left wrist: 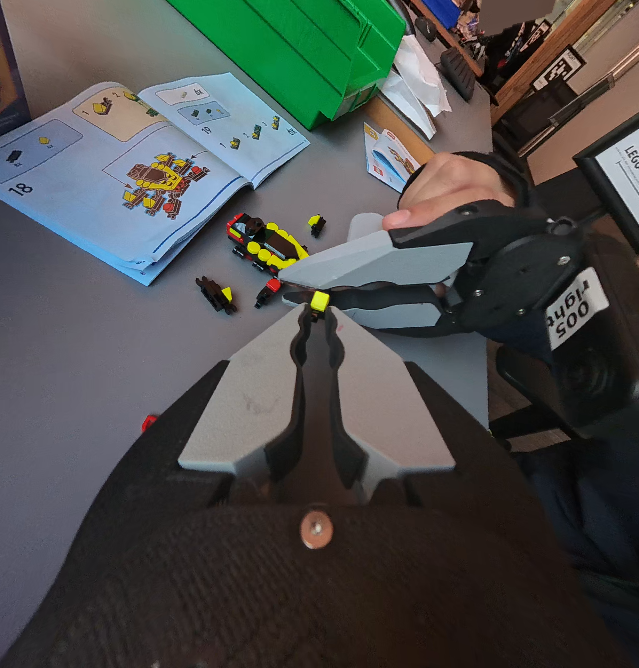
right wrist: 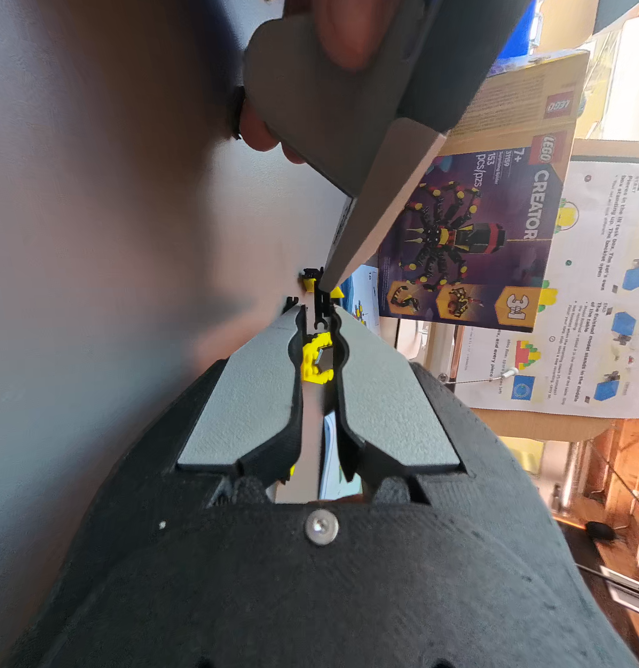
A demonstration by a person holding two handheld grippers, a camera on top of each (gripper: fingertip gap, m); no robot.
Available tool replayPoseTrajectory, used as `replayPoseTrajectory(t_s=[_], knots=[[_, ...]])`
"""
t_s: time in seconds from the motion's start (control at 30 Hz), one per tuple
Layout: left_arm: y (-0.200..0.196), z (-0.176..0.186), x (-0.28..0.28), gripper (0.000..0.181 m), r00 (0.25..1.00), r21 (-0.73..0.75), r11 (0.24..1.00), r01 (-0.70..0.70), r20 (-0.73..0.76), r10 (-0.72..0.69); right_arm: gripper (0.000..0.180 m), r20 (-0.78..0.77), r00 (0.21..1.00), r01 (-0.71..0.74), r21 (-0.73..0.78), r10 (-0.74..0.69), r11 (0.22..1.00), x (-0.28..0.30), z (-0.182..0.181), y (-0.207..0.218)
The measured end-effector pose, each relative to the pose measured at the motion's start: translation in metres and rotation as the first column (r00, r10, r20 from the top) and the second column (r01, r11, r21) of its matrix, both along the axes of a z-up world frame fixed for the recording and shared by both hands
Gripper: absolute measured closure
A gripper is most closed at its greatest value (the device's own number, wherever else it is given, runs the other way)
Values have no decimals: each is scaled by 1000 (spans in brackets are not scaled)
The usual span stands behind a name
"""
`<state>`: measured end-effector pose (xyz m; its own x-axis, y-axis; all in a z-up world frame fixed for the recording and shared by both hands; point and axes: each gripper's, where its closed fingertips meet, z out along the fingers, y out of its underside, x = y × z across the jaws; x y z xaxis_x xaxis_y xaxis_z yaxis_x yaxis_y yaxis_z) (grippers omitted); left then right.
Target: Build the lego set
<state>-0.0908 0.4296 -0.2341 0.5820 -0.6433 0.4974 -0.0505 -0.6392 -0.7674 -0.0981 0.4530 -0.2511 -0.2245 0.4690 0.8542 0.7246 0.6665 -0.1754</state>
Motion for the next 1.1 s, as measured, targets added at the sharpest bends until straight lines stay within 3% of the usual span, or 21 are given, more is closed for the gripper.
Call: replayPoseTrajectory(t_s=[0.1,0.23,0.8,0.93,1.1], knots=[[0,0,1,176,1000,3,1000,1,-2,-1,160,-21,1000,11,-8,-11,1000,-1,3,1],[0,0,2,176,1000,2,1000,-2,-2,2,173,3,1000,-2,30,1,1000,-2,2,-1],[4,-4,0,176,994,64,997,-36,-104,43,174,10,998,57,16,-57,998,-1,-2,5],[4,1,0,175,991,129,991,-16,-133,34,174,-33,997,65,-29,-66,997,-2,2,4],[1,24,-6,152,982,308,950,44,-186,15,174,-104,992,54,-144,-69,988,-2,6,3]])
